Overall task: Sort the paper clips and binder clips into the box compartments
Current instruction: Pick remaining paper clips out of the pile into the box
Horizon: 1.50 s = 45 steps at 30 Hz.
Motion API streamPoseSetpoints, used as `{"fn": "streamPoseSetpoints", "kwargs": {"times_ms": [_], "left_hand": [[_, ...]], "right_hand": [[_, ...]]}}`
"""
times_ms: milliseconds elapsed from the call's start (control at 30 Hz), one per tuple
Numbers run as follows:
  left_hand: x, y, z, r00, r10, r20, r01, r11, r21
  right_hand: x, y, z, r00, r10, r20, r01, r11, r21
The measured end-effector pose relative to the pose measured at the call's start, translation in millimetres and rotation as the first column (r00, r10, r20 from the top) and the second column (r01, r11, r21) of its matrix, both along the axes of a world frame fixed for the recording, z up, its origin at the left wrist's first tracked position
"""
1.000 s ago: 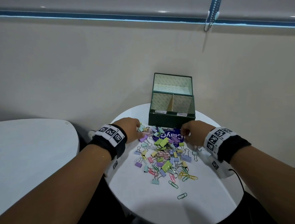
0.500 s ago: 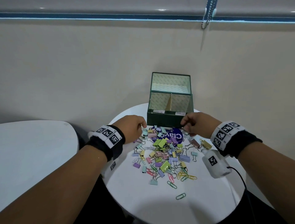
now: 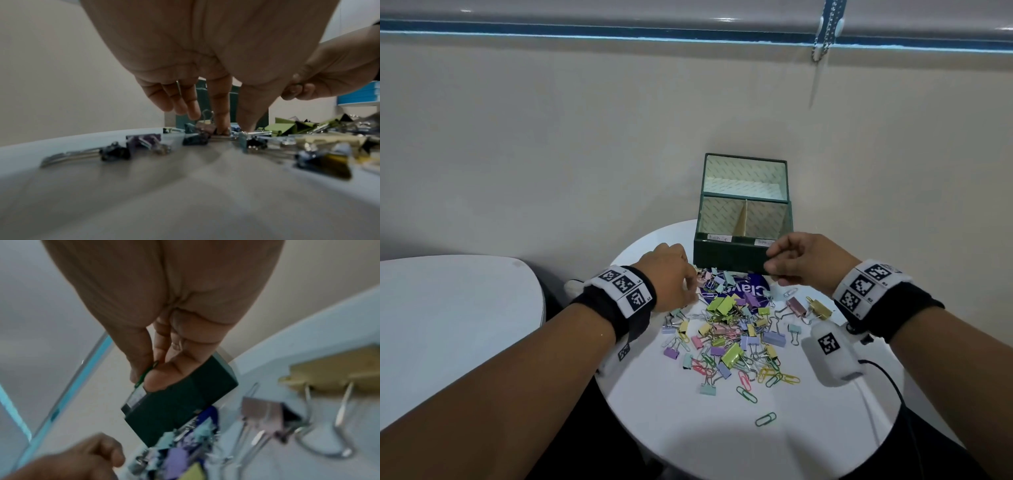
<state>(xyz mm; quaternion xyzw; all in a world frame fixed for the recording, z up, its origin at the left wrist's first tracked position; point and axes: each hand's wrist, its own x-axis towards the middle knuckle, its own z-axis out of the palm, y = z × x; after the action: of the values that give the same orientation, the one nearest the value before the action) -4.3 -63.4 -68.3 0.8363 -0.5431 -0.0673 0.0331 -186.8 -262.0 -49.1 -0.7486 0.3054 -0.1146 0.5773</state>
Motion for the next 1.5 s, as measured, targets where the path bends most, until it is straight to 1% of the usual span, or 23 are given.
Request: {"fn": "streamPoseSetpoints", "kwargs": {"times_ms": [67, 133, 233, 300, 333, 367, 400, 433, 467, 500, 533, 567, 600, 667, 833, 900, 967, 1033, 1133, 1267, 1333, 1433, 1500], "left_hand": [[-0.8, -1.9, 0.7, 0.999, -0.042, -0.001, 0.042, 0.999, -0.014], [-2.5, -5.2, 2.0, 0.995, -0.095, -0.019, 0.094, 0.995, -0.033], [-6.1, -14.8, 2.7, 0.992, -0.129, 0.013, 0.129, 0.992, -0.016], [-8.0, -20.5, 2.8, 0.991, -0.119, 0.058, 0.119, 0.993, 0.005], [-8.2, -22.7, 2.2, 0.99, -0.117, 0.08, 0.116, 0.993, 0.018], [-8.3, -24.4, 1.3, 0.989, -0.115, 0.095, 0.113, 0.993, 0.027], [-8.2, -25.4, 0.2, 0.988, -0.11, 0.104, 0.108, 0.994, 0.026], [-7.6, -25.8, -0.7, 0.989, -0.101, 0.107, 0.099, 0.995, 0.022], [-6.9, -25.8, -1.3, 0.99, -0.092, 0.104, 0.091, 0.996, 0.015], [-6.3, -25.6, -2.2, 0.992, -0.082, 0.094, 0.081, 0.997, 0.011], [-5.7, -25.3, -2.6, 0.994, -0.075, 0.078, 0.074, 0.997, 0.013], [-5.4, -24.7, -2.7, 0.996, -0.07, 0.06, 0.069, 0.997, 0.017], [-5.1, -24.2, -2.9, 0.997, -0.068, 0.046, 0.067, 0.998, 0.017], [-4.5, -23.3, -2.2, 0.998, -0.064, 0.025, 0.064, 0.998, -0.018], [-3.2, -21.4, 5.1, 0.999, -0.014, -0.033, 0.008, 0.983, -0.181], [-4.6, -20.1, 6.8, 0.998, -0.024, -0.051, 0.013, 0.978, -0.206], [-3.9, -20.1, 6.5, 0.997, -0.044, -0.067, 0.029, 0.978, -0.206], [-3.1, -20.6, 5.5, 0.995, -0.062, -0.082, 0.048, 0.986, -0.162], [-4.5, -23.3, 6.5, 0.995, -0.05, -0.084, 0.041, 0.994, -0.105], [-4.8, -28.0, 7.2, 0.985, -0.032, -0.169, 0.01, 0.992, -0.129], [-3.8, -27.8, 6.4, 0.983, -0.037, -0.183, 0.012, 0.991, -0.137], [-4.5, -26.8, 5.0, 0.979, -0.074, -0.189, 0.058, 0.994, -0.088], [-4.6, -27.9, 5.0, 0.987, -0.069, -0.145, 0.062, 0.997, -0.048]], "right_hand": [[-2.0, 0.1, 1.2, 0.995, -0.04, 0.091, 0.023, 0.983, 0.183], [-3.3, 1.3, 1.8, 0.975, -0.133, 0.179, 0.059, 0.927, 0.37], [-1.4, 1.2, 1.8, 0.904, -0.327, 0.275, 0.059, 0.734, 0.677], [0.0, 1.7, 3.6, 0.9, -0.352, 0.259, 0.053, 0.676, 0.735], [0.3, 1.6, 5.4, 0.918, -0.32, 0.234, 0.062, 0.7, 0.712], [0.3, -0.3, 6.6, 0.945, -0.263, 0.193, 0.085, 0.77, 0.632], [-0.4, -3.2, 7.4, 0.975, -0.184, 0.122, 0.108, 0.879, 0.464], [-1.3, -6.1, 8.3, 0.995, -0.096, -0.001, 0.095, 0.976, 0.197], [-2.5, -8.7, 9.1, 0.985, -0.037, -0.166, 0.018, 0.993, -0.114], [-2.3, -11.7, 7.8, 0.946, -0.023, -0.322, -0.106, 0.92, -0.377], [-1.5, -13.0, 6.2, 0.894, -0.033, -0.446, -0.232, 0.819, -0.525], [-0.6, -13.9, 3.9, 0.843, -0.058, -0.535, -0.319, 0.747, -0.584], [0.4, -14.6, 1.1, 0.801, -0.077, -0.593, -0.374, 0.71, -0.597], [2.9, -16.4, -5.9, 0.75, -0.078, -0.657, -0.431, 0.696, -0.575], [5.1, -14.5, -10.0, 0.691, -0.065, -0.72, -0.535, 0.624, -0.57], [6.0, -11.1, -7.8, 0.709, -0.066, -0.702, -0.53, 0.607, -0.592], [9.6, -6.4, -3.3, 0.786, -0.036, -0.617, -0.481, 0.592, -0.647], [15.1, -1.5, 1.9, 0.819, -0.025, -0.573, -0.471, 0.541, -0.697], [18.7, -0.1, 6.7, 0.741, -0.104, -0.663, -0.547, 0.479, -0.687], [11.8, -10.6, -2.0, 0.653, -0.143, -0.743, -0.58, 0.537, -0.613], [9.9, -12.3, -5.5, 0.652, -0.127, -0.748, -0.57, 0.569, -0.593], [8.1, -9.0, -7.0, 0.646, -0.141, -0.751, -0.579, 0.55, -0.602], [6.9, -5.9, -7.5, 0.667, -0.153, -0.73, -0.56, 0.543, -0.626]]}}
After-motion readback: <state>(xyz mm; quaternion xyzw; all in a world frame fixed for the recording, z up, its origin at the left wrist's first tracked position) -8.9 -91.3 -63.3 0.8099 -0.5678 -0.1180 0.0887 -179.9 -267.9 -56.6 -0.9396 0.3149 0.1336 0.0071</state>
